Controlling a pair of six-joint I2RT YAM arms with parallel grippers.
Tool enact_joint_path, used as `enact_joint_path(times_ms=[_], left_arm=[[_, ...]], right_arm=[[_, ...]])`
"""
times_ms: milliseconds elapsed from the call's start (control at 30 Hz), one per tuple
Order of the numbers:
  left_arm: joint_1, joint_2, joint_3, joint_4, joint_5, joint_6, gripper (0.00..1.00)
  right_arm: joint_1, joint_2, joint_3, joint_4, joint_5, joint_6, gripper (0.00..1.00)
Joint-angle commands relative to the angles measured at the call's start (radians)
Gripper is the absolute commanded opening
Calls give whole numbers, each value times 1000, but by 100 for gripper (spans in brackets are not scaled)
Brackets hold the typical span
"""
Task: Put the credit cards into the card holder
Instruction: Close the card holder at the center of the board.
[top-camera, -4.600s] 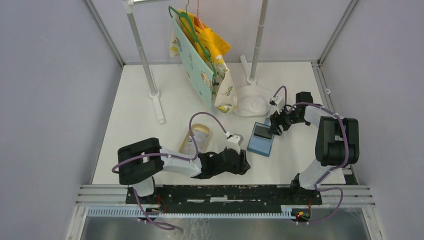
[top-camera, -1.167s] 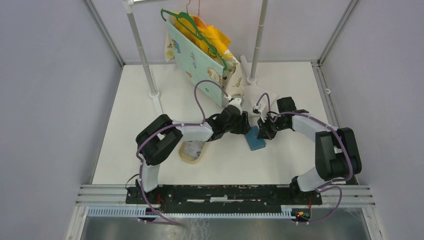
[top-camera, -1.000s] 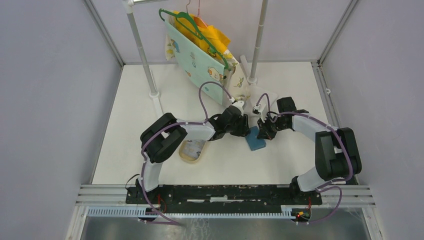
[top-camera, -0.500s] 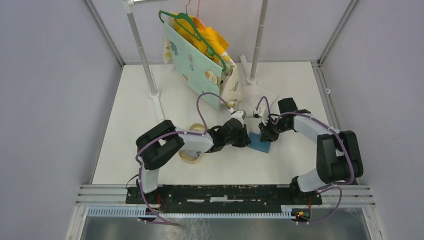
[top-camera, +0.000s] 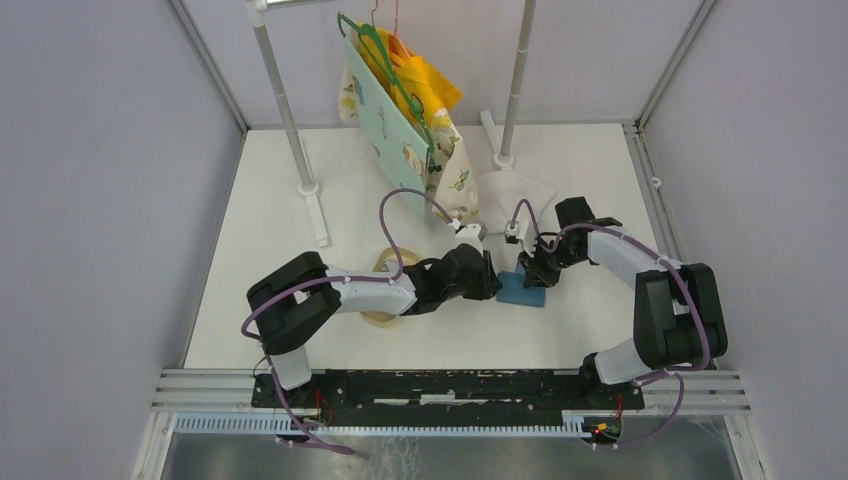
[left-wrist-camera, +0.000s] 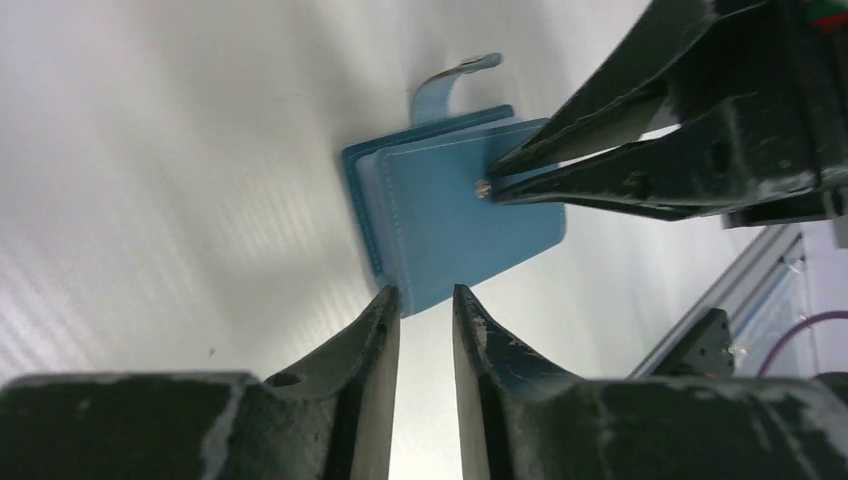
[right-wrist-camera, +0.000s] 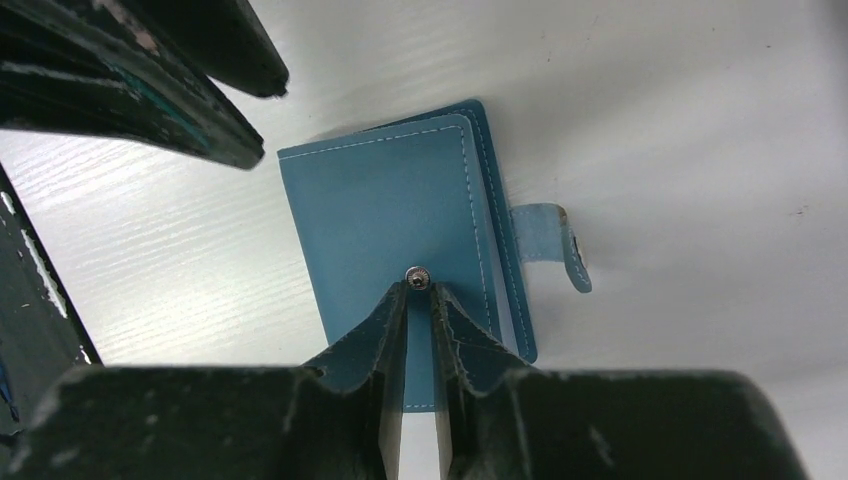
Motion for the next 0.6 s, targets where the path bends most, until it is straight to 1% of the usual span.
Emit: enact_joint_path(times_ms=[0,67,167,367,467,567], left_arm=[[10,59,74,113,88,27,29],[17,112,113,122,116,22,24],[29,172,143,138,144,9,20],[47,225,147,165,169,-4,15],[53,251,141,168,169,-16,9],[58,263,118,158,155,-37,4]], right_arm=[[-6,-3,26,-57,11,-41,20],[-7,-3,24,-58,6,-44,20],[-8,-2,24,-60,-4,-50,22],[-11,10,31,-67,-14,-62,23],[-11,10,37,-75,-18,-71,24],[-21,-3,67,-121,-41,-115,25]])
